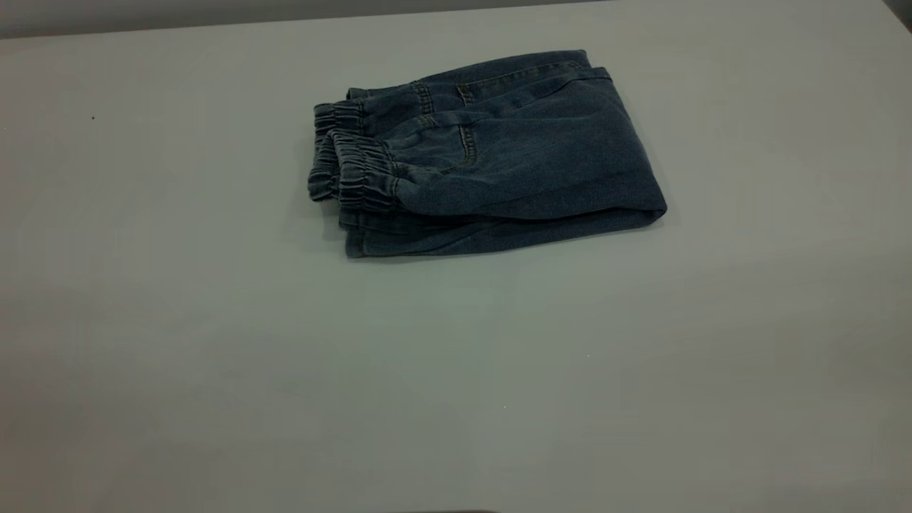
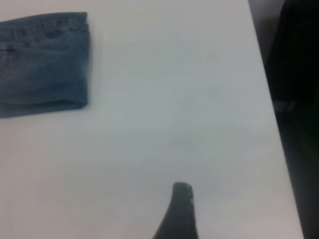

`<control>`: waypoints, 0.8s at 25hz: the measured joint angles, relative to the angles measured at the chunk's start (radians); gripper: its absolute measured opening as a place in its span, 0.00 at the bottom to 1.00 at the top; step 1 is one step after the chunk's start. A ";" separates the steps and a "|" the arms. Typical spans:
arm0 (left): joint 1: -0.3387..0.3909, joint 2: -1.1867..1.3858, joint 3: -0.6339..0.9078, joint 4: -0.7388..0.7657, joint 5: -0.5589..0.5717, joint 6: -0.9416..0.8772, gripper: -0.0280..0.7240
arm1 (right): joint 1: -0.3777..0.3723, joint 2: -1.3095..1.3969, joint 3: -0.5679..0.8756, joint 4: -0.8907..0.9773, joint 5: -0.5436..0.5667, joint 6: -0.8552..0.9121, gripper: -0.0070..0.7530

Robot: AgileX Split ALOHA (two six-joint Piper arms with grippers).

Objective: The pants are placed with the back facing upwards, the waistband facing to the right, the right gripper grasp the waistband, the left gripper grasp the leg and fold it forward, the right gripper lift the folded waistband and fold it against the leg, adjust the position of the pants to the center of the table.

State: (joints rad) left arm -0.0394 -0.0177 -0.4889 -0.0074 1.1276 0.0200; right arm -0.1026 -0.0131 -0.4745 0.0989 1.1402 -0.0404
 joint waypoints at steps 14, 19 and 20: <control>0.000 0.000 0.000 0.000 0.000 0.001 0.70 | 0.132 0.000 0.000 -0.029 0.000 0.047 0.76; 0.000 0.000 0.000 0.000 0.000 0.002 0.70 | 0.132 0.000 0.000 -0.029 0.000 0.047 0.76; 0.000 0.000 0.000 0.000 0.000 0.002 0.70 | 0.132 0.000 0.000 -0.029 0.000 0.047 0.76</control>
State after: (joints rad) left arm -0.0394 -0.0177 -0.4889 -0.0074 1.1276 0.0218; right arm 0.0295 -0.0131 -0.4745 0.0696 1.1402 0.0067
